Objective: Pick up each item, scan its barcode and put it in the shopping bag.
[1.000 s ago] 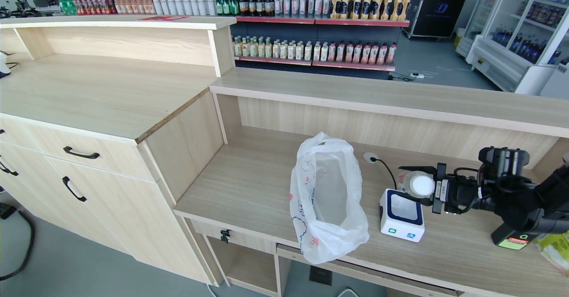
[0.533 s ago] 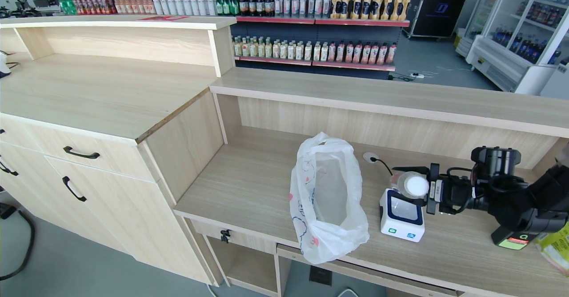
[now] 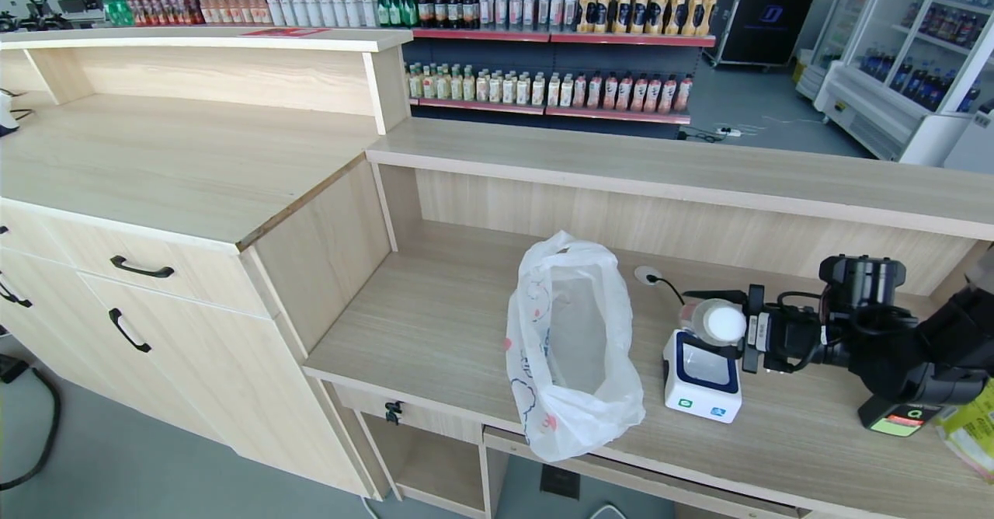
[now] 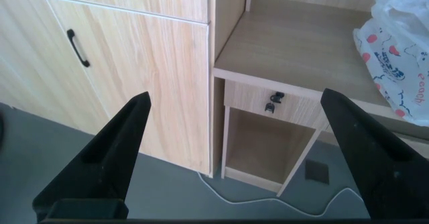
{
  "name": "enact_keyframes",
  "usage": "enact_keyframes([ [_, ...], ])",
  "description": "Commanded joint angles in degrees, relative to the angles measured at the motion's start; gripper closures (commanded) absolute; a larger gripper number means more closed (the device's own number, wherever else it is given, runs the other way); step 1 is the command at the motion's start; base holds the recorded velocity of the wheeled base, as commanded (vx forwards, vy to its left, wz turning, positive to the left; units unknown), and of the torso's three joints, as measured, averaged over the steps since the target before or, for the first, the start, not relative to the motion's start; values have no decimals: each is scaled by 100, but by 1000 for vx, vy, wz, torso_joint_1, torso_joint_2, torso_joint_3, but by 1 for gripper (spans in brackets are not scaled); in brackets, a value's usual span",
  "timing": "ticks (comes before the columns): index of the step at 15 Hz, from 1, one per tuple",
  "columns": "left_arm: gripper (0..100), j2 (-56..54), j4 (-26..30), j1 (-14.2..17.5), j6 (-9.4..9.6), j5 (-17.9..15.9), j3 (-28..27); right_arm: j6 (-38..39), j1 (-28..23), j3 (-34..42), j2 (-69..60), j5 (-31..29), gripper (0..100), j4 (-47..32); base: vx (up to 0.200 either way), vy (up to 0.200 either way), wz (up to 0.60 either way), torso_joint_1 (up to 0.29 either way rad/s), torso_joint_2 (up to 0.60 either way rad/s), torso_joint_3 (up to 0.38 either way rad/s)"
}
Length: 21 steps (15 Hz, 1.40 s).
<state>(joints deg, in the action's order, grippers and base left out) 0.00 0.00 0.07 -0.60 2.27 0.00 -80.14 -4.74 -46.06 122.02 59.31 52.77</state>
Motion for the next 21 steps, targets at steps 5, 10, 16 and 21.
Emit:
enact_keyframes([
  [5,0,0,0,1,-2,2,0,-2,44,-17,-20,2,100,-4,0,0,0,0,0,0],
  [10,0,0,0,1,-2,2,0,86,96,-44,33,2,100,14,0,0,0,0,0,0],
  [16,0,0,0,1,-2,2,0,1088,-132,246,-1206,-7,100,-593,0,0,0,0,0,0],
  [21,0,0,0,1,-2,2,0,5307,-721,404,-3632,-1132,100,-2061,0,0,0,0,0,0],
])
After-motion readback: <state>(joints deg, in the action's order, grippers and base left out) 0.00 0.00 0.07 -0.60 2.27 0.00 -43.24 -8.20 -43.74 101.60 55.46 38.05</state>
